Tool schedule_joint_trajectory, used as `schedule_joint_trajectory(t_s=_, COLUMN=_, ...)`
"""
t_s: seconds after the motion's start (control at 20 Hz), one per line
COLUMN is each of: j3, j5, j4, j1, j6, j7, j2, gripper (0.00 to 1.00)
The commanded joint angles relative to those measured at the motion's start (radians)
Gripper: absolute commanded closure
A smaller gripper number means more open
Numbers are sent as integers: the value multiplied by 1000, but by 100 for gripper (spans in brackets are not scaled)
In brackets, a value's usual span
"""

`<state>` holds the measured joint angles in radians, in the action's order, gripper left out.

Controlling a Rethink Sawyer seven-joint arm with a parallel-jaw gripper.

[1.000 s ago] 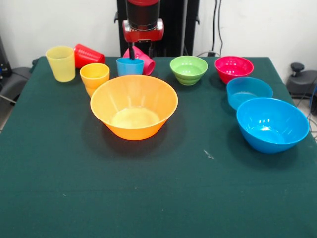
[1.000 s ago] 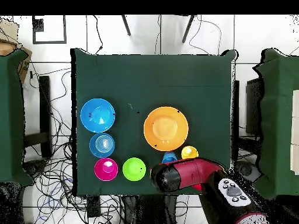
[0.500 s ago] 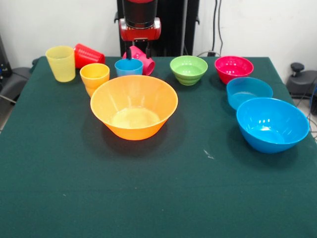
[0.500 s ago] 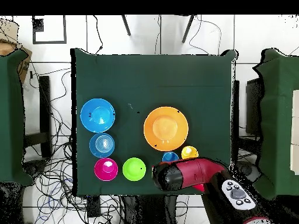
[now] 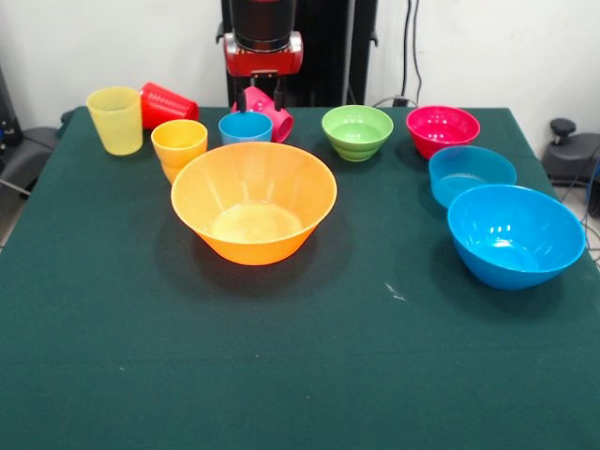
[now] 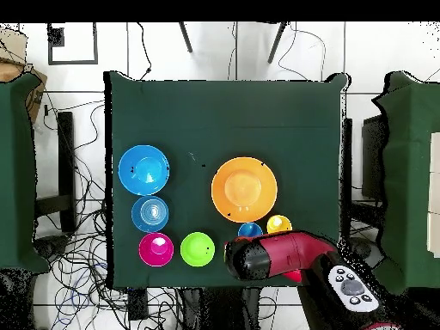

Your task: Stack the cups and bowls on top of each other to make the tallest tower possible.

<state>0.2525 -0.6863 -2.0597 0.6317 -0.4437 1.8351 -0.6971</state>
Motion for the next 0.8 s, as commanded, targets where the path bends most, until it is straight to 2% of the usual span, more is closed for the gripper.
schedule_joint_trajectory(t_s=0.05, j3=75, j5=-30, j4=33, j1=-1, j6=36, j7=-28, j2=20, gripper=0)
schedule_joint_trajectory(t_s=0.8, j3=99, j5=-16, j4=91, j1=3, j6=11, j7=-40, j2=69, gripper=0)
